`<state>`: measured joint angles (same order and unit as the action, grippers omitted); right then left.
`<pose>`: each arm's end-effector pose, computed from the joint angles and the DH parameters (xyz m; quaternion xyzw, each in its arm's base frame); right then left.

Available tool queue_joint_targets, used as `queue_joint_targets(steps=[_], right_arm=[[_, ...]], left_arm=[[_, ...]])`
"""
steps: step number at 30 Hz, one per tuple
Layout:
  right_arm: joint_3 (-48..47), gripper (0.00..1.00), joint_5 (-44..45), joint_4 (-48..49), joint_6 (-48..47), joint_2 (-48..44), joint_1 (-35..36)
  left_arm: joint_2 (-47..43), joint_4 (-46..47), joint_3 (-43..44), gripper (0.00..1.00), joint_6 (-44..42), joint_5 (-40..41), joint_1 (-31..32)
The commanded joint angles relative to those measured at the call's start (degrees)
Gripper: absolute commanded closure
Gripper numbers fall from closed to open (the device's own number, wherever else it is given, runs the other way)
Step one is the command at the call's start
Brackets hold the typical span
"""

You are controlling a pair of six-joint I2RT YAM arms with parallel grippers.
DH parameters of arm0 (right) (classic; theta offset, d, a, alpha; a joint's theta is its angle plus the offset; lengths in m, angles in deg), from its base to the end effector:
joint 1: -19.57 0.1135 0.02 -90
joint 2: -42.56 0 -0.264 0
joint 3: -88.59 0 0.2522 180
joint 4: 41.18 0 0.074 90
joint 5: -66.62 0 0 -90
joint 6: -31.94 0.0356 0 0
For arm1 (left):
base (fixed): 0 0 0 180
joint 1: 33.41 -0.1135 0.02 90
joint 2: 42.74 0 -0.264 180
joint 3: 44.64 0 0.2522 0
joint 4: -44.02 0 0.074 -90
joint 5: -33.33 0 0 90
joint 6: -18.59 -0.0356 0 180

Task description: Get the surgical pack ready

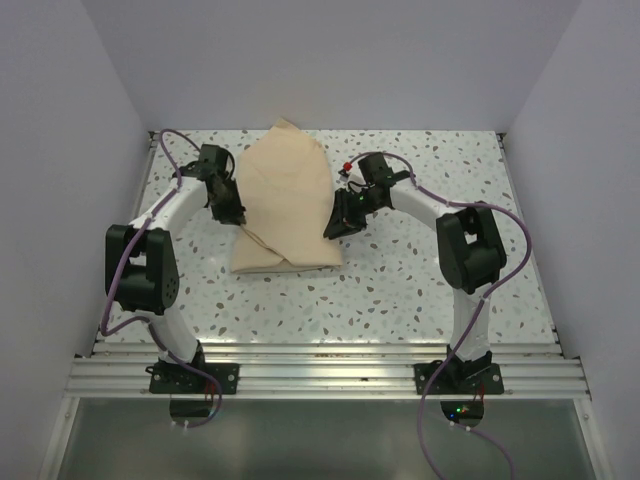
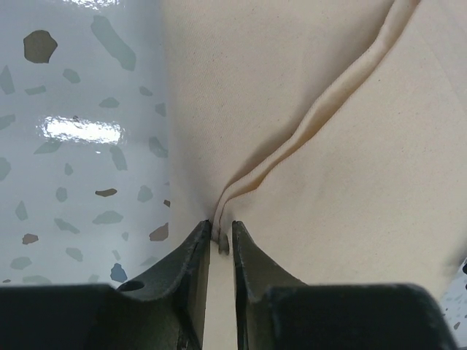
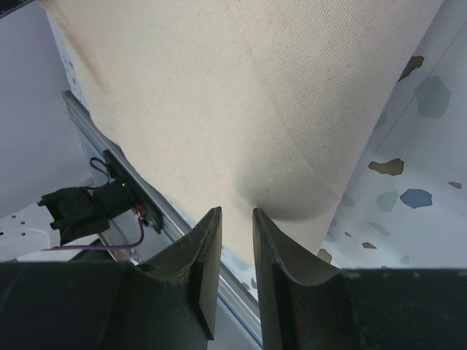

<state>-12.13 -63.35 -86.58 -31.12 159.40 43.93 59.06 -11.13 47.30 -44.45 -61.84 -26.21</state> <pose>0.3821 0.1981 0.1900 -0.0635 0.9126 0.3987 0.0650 0.3654 -0.0494 0.2295 -0.1577 0.9625 -0.1056 0.1937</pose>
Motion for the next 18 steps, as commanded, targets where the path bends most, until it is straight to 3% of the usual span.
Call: queue_joint_targets(steps=[1,6,11,18], right_arm=[[0.03,0.73,-0.82,0.96,-0.05,-1.88,0.25],[-0.14,0.72,-0.99,1.05,0.04,-1.7,0.51],[-0.58,0.73,-1.08,0.79,-0.04,-1.44,0.6],[-0.67,0.73,-0.73,0.7,-0.13,-1.26,0.95]], left_arm=[[-1.42,1.04,2.16,0.8,0.46,-1.07,0.53],[-1.34,1.13,1.72,0.83,0.64,-1.25,0.53],[-1.34,0.69,2.51,1.0,0.64,-1.25,0.53],[-3.44,-1.33,5.41,1.0,1.08,-2.38,0.53]])
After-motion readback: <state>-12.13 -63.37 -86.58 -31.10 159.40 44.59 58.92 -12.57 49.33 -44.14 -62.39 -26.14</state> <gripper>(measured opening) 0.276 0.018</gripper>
